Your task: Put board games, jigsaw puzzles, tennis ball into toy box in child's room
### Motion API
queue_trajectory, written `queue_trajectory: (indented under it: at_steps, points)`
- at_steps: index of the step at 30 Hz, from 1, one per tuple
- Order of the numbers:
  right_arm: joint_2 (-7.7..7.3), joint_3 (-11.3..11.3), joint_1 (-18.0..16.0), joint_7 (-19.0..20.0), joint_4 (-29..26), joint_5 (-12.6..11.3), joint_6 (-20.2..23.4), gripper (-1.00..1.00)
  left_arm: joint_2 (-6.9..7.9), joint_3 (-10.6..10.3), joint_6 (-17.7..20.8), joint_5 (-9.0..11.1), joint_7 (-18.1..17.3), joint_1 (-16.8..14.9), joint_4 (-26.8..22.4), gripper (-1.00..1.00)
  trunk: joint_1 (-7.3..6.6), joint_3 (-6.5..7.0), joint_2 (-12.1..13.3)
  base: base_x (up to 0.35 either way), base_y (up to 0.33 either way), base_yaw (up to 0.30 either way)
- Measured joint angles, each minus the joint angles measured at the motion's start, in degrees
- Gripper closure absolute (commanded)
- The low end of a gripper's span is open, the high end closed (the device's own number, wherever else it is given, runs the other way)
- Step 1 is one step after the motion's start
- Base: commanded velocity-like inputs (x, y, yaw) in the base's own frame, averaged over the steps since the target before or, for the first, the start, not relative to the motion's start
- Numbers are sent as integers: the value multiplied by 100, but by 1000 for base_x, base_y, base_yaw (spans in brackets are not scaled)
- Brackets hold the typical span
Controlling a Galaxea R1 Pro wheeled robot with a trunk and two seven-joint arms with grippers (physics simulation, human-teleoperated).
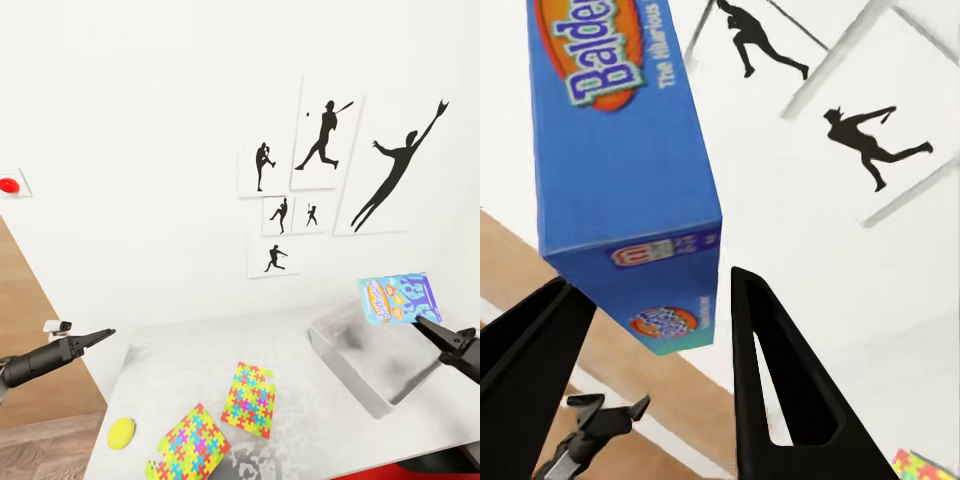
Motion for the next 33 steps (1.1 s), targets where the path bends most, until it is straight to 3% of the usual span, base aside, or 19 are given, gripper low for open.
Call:
queue_trajectory:
  at_steps: [3, 7, 12, 13, 14, 18, 23, 29, 33]
  points:
    - [-277, 86, -444, -142, 110, -19, 31, 100, -29, 0, 0, -3, 1, 0, -1, -100, 0, 0, -1, 0, 0, 0]
    - [-756, 472, -834, -532, 694, 41, 2, 100, -42, 0, 0, -4, 3, 1, -1, -100, 0, -1, 0, 0, 0, 0]
    - [-1017, 821, -1413, -886, 1822, 37, 18, 100, -51, 0, 1, -5, 9, 5, -1, -100, -1, -1, 0, 0, 0, 0]
    - [-1046, 846, -1464, -929, 1919, 43, 19, 100, -52, 0, 2, -5, 10, 3, -1, -100, -1, -1, -1, 0, 0, 0]
    - [-1173, 888, -1522, -1103, 2080, 59, -5, 100, -52, 1, 8, -4, 22, 3, -2, -100, -1, -1, -1, 0, 0, 0]
    - [-1252, 897, -1523, -1298, 2152, 14, 30, 100, -53, 1, 9, -5, 28, 2, -1, -100, -1, -1, -1, 0, 0, 0]
    - [-1473, 979, -1556, -1352, 2358, 18, 28, 100, -53, 0, 9, -5, 29, 4, -1, -100, -1, -1, -1, 0, 0, 0]
    - [-1969, 1495, -1617, -1377, 2870, 32, 17, 100, -53, 1, 10, -5, 17, 3, -1, -100, -1, -1, -1, 0, 0, 0]
    - [-2252, 1735, -1889, -1387, 3250, -1, 32, 100, -53, 1, 9, -5, 10, 1, -1, -100, -1, -1, -1, 0, 0, 0]
